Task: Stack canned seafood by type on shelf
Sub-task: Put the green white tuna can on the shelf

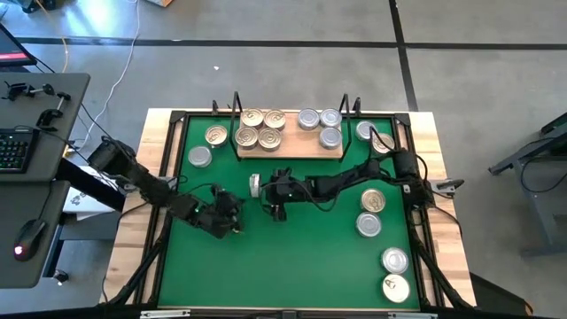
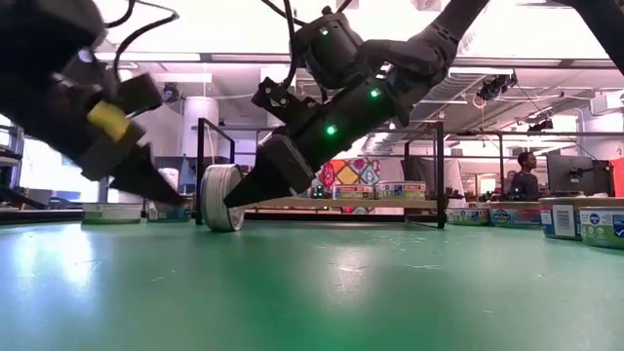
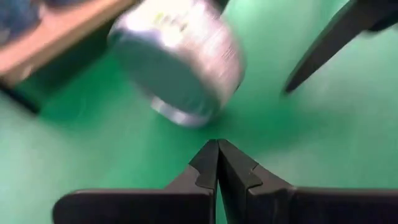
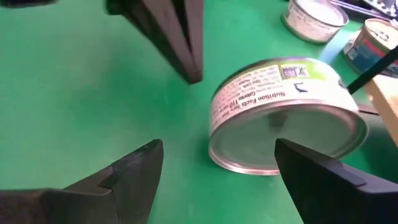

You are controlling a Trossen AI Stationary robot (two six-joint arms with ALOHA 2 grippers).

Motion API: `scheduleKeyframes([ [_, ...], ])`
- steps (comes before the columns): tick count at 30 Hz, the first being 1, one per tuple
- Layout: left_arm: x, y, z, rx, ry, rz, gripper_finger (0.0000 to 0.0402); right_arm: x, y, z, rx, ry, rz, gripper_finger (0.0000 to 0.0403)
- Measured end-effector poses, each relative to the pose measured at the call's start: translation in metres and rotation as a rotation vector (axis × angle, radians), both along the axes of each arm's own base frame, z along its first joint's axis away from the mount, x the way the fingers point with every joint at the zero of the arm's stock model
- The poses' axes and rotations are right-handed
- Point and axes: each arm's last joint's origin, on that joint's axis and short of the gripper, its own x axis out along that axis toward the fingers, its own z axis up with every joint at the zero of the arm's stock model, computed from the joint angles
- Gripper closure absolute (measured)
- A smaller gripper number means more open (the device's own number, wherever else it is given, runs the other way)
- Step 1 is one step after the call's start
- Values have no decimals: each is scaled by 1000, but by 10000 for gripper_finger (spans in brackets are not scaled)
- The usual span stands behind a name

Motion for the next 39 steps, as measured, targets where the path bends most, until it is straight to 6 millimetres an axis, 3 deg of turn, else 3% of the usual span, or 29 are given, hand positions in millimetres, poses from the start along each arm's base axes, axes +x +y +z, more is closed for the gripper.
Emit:
scheduleKeyframes([
  [8, 23, -4, 20, 4, -152, -190, 401, -6, 0, -2, -14, 87, -4, 98],
  [12, 29, -14, 33, 17, -179, -284, 401, -20, -1, 15, 6, 191, -103, 98],
  [15, 33, -15, 44, 34, -126, -264, 401, -33, -1, 26, 46, 276, -174, 98],
  [19, 29, 1, 55, -18, 79, -129, 401, -41, 3, 28, 25, 307, -210, 98],
  [24, 21, 21, 44, -179, 246, -51, 401, -41, 8, 12, 70, 254, -227, 98],
  [30, 28, 28, 26, -168, 173, -10, 401, -50, 21, 1, 92, 271, -241, 98],
  [35, 42, 15, 30, -215, 72, -174, 401, -60, 29, 2, 19, 319, -328, 98],
  [39, 47, 1, 44, -189, 45, -287, 401, -72, 38, 5, -48, 388, -371, 98],
])
